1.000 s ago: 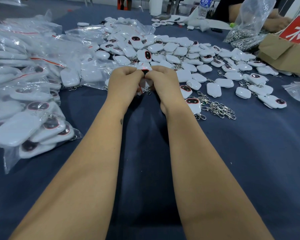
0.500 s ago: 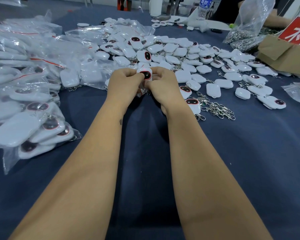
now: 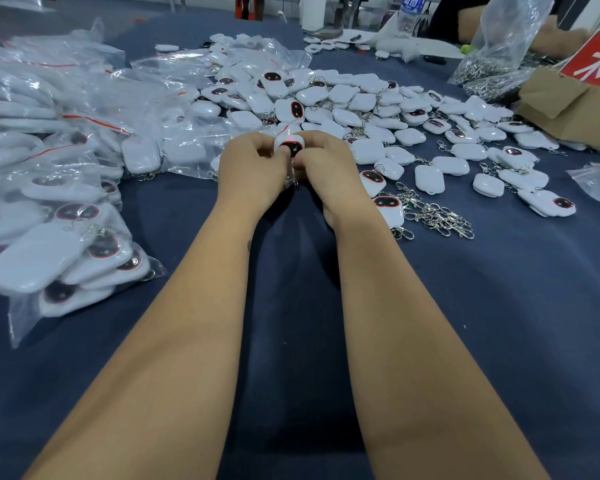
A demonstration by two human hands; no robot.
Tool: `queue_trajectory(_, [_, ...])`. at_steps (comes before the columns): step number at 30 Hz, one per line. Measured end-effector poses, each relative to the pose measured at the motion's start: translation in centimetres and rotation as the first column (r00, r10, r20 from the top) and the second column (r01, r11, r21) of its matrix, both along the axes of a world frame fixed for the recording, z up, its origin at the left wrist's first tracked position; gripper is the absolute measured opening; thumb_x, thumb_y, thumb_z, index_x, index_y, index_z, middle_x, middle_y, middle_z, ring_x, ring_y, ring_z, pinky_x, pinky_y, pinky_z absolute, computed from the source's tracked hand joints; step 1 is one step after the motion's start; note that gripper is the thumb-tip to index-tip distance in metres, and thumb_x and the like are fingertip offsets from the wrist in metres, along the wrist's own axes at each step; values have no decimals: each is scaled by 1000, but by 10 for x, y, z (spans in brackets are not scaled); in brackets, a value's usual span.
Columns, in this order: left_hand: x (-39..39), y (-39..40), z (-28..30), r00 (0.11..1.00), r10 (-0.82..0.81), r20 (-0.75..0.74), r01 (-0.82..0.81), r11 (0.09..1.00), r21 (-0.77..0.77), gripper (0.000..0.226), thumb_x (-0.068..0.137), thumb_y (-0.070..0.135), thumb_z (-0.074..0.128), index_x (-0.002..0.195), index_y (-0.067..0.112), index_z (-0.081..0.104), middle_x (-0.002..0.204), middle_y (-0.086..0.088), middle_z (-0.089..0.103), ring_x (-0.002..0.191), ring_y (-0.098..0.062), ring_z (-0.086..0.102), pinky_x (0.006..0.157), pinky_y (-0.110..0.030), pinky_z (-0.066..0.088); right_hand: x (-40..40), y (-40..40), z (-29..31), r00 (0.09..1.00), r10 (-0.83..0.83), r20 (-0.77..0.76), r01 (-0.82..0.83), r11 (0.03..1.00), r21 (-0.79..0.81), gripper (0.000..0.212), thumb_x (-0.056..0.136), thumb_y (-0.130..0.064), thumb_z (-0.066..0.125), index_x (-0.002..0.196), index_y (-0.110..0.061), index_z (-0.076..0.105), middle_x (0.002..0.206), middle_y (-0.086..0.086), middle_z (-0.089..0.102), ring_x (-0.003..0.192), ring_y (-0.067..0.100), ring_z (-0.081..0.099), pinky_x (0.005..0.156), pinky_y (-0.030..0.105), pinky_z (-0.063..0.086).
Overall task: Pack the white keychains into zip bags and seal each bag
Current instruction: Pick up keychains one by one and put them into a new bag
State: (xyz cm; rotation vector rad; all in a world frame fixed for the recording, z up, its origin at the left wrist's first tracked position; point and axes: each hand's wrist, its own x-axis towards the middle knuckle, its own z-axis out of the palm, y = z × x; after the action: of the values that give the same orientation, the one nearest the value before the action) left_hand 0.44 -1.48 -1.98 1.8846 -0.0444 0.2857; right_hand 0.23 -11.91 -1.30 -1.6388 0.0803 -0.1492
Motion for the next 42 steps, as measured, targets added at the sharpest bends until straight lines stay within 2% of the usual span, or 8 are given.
queue_trajectory(5, [2,3,-1,999,-42,2,42,999,0,23,96,20,56,78,29,66,63,5,66,45,-7,56,57,-23,46,-2,0,2,1000,-3,-11,4,993,118,31,82,11,46,90,-7,71,72,10,68,71,24,63,87,48,55])
queue_trajectory(10, [0,5,0,997,-77,-15,77,997,-20,25,96,18,55,78,31,66,48,13,61,44,-4,54,48,-15,41,-1,0,-2,998,-50,36,51,998,-29,21,92,1,53,105,-5,69,95,13,71,92,26,67,92,42,55])
queue_trajectory(14, [0,4,-1,996,-92,-20,91,996,-21,26,95,18,56,76,31,67,54,6,63,44,-4,53,48,-15,42,1,1,-3,994,-98,49,104,986,-134,23,94,-2,52,110,-4,68,97,14,71,86,23,66,80,32,54])
queue_trajectory(24, [-2,4,2,995,-92,-33,90,994,-67,29,92,18,56,69,30,67,51,10,62,44,-2,52,47,-14,43,-1,1,1,998,-69,5,69,998,5,23,91,3,53,107,0,69,104,21,71,106,39,65,96,50,52])
queue_trajectory(28, [-4,4,2,994,-98,-40,94,992,-86,28,92,17,56,70,31,68,51,13,62,43,-1,51,46,-12,43,-1,1,0,998,-63,0,63,998,20,25,89,3,53,107,1,70,101,21,71,104,38,66,96,50,53])
queue_trajectory(32, [-3,4,4,996,-79,-44,76,994,-75,27,93,18,57,70,29,67,51,10,62,43,-4,53,48,-15,44,-2,1,1,999,-33,3,33,998,55,27,85,7,50,98,-3,72,82,13,70,82,28,66,90,48,54])
queue_trajectory(37, [-3,1,2,999,-19,-27,18,999,-34,21,90,17,59,75,26,68,68,4,70,54,-11,59,62,-26,52,-1,1,1,1000,-15,-9,16,998,69,32,78,9,47,87,-4,74,69,11,68,66,21,63,75,37,54])
queue_trajectory(42, [-2,3,1,998,-54,-22,54,998,-32,25,95,17,57,76,30,66,54,9,63,45,-6,56,56,-22,46,-1,0,1,1000,-15,-24,18,993,115,35,75,10,45,92,-1,73,76,16,69,75,30,65,87,51,55])
